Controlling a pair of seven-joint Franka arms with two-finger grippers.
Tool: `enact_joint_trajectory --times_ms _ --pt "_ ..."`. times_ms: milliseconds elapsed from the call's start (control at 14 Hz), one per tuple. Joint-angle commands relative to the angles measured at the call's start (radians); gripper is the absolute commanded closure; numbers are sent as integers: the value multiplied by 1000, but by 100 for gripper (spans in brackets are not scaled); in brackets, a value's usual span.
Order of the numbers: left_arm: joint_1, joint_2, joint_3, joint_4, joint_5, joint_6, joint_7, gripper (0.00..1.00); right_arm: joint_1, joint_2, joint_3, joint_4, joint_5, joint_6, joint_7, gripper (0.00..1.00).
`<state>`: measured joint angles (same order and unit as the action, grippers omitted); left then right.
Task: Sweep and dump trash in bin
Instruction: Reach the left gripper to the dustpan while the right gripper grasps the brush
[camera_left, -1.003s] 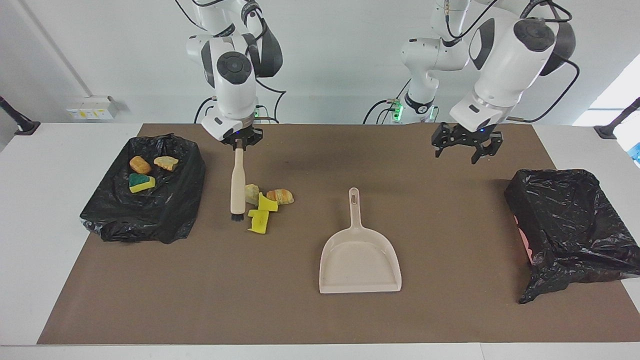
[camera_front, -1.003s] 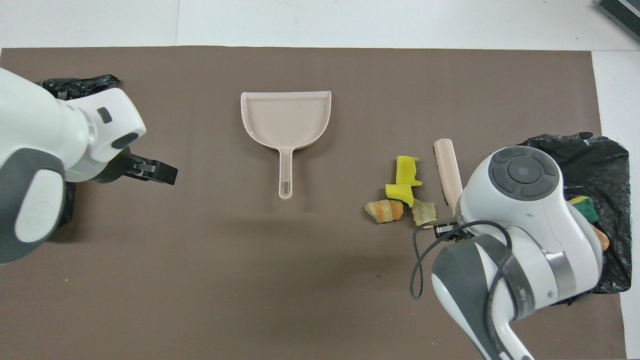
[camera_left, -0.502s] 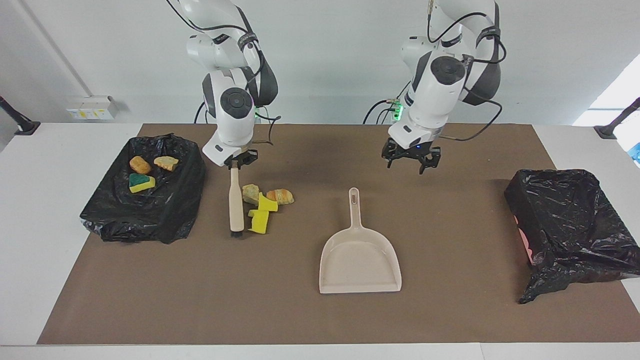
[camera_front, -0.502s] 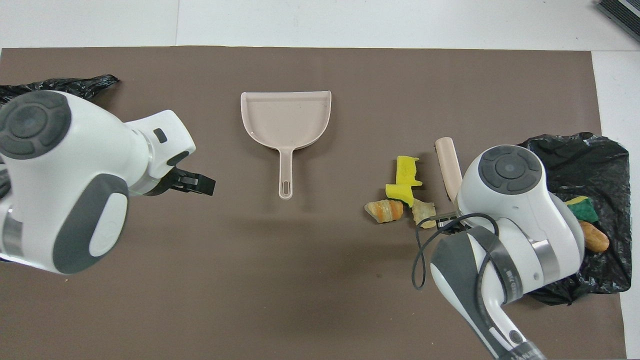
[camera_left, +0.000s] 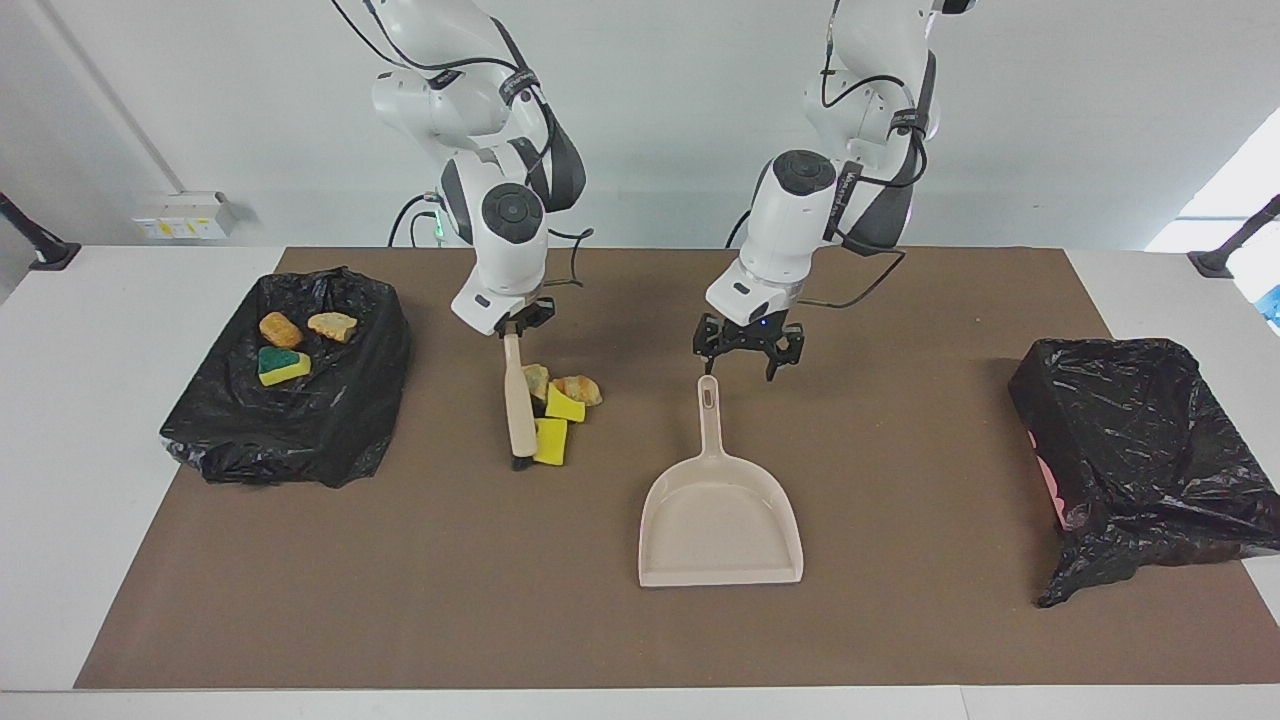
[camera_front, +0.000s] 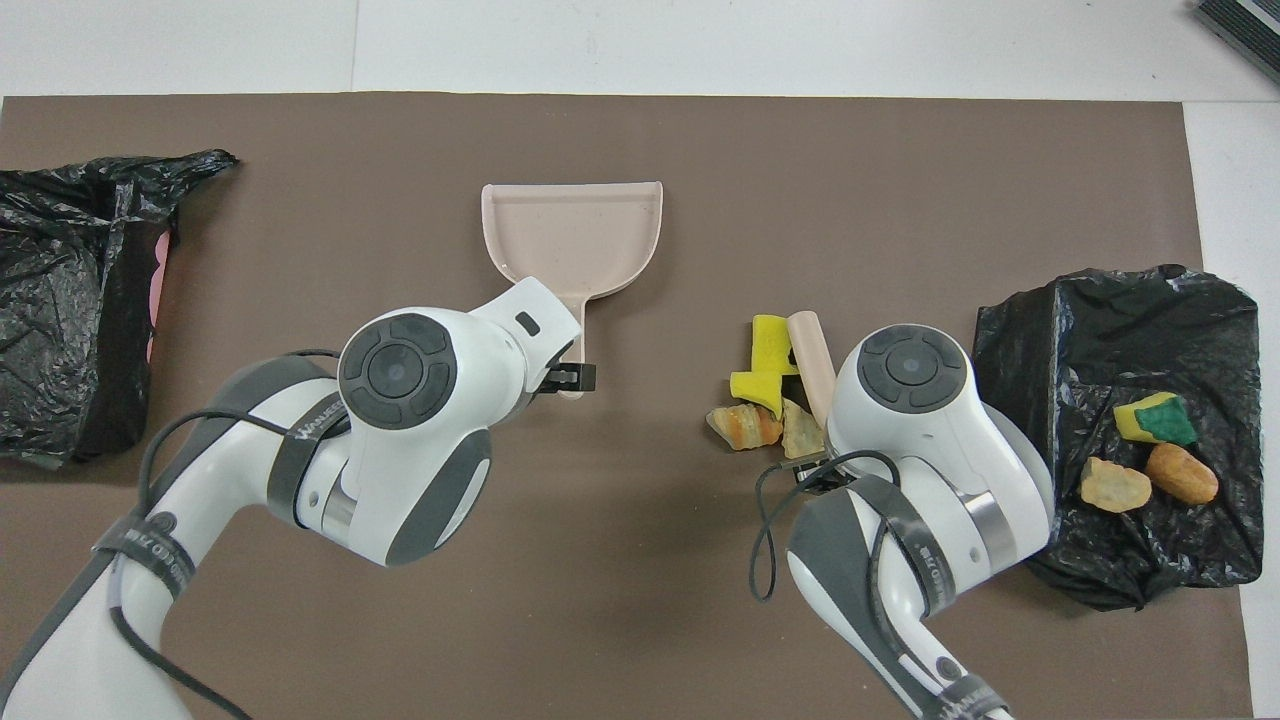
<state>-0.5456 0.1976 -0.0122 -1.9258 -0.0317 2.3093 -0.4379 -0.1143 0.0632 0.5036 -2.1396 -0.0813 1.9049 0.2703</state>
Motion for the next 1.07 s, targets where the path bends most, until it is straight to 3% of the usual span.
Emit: enact_joint_trajectory --times_ms 0,287,573,788,860,931,1003 --pt "-8 65 11 80 18 12 -38 0 31 6 3 29 17 0 94 100" --pt "-13 111 11 113 21 32 -41 0 -48 -94 -10 110 -8 -165 55 100" --pt "-60 156 15 110 33 19 -42 0 -36 -184 -7 34 -84 -207 20 100" --pt "-65 197 17 155 53 16 -56 0 -61 -210 -8 -31 -74 -161 -49 100" --pt "-66 198 17 163 55 3 -61 3 -70 -209 -8 -33 -54 -156 -54 100" --pt "-66 198 17 163 56 -8 -74 21 -70 -209 -8 -36 -28 -152 -56 100" --pt "-66 198 17 168 56 -14 -87 27 -71 -209 -8 -36 -20 -145 -56 100"
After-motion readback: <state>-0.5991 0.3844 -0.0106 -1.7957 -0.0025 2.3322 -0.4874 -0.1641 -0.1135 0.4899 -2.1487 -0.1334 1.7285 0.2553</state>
